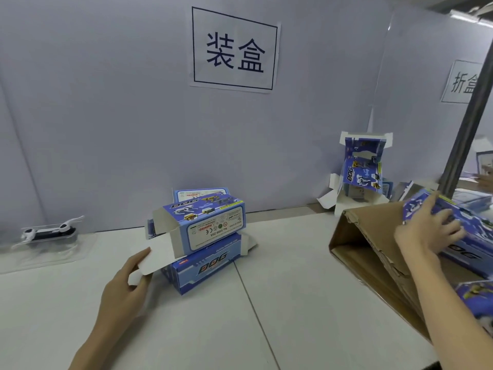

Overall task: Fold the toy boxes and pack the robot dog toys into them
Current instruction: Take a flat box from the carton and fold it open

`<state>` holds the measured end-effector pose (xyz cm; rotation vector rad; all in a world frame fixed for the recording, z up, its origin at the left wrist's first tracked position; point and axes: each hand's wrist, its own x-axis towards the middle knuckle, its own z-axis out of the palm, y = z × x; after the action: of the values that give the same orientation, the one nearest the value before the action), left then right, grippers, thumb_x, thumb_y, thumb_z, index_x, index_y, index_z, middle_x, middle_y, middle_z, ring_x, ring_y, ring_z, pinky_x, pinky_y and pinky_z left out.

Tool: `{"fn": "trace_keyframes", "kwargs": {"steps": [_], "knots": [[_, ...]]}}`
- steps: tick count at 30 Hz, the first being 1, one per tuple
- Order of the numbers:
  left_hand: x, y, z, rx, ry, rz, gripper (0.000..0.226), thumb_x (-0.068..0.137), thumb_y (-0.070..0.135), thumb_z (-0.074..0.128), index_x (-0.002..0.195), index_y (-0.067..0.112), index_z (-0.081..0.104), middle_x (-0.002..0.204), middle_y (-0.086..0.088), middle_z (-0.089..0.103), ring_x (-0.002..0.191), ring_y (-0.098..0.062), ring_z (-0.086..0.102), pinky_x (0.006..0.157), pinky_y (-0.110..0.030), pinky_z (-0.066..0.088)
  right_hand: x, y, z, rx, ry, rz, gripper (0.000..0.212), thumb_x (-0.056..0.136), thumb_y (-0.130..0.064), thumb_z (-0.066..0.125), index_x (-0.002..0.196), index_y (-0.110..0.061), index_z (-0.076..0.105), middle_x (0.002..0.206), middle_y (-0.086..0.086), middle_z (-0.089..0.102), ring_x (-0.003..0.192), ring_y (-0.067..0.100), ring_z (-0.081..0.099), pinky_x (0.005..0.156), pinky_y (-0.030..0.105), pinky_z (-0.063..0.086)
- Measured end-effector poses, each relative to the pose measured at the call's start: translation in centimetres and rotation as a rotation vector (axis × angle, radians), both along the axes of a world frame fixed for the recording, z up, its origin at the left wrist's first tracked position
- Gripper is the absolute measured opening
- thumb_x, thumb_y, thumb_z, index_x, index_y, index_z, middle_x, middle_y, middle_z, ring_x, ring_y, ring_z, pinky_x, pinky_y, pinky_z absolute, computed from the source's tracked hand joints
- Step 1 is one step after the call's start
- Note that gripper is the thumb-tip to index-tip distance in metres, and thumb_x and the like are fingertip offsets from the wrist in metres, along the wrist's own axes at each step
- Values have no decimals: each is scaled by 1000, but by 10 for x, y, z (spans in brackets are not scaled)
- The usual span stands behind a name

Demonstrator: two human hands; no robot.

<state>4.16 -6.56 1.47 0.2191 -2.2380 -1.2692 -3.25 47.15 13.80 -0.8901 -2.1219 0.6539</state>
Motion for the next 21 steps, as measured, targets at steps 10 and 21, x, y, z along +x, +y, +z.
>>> {"fn": "trace_keyframes", "kwargs": {"steps": [10, 21], "knots": [[-2, -4, -5, 9, 9, -16, 52, 100, 9, 61, 141, 40, 58, 130, 5, 63, 96, -33, 68, 82, -37, 45, -44, -183, 0, 491, 252, 496, 86, 98, -13, 67, 166, -13, 14, 167, 20, 28, 153, 45, 23, 123, 60, 18], [-9, -12, -10, -10, 43, 28, 55, 99, 12, 63, 142, 46, 55, 128, 12, 60, 101, -28, 66, 86, -32, 46, -38, -288, -105, -21, 243, 1084, 80, 104, 1, 48, 161, -44, 17, 157, -4, 39, 133, 13, 46, 83, 28, 63]]}}
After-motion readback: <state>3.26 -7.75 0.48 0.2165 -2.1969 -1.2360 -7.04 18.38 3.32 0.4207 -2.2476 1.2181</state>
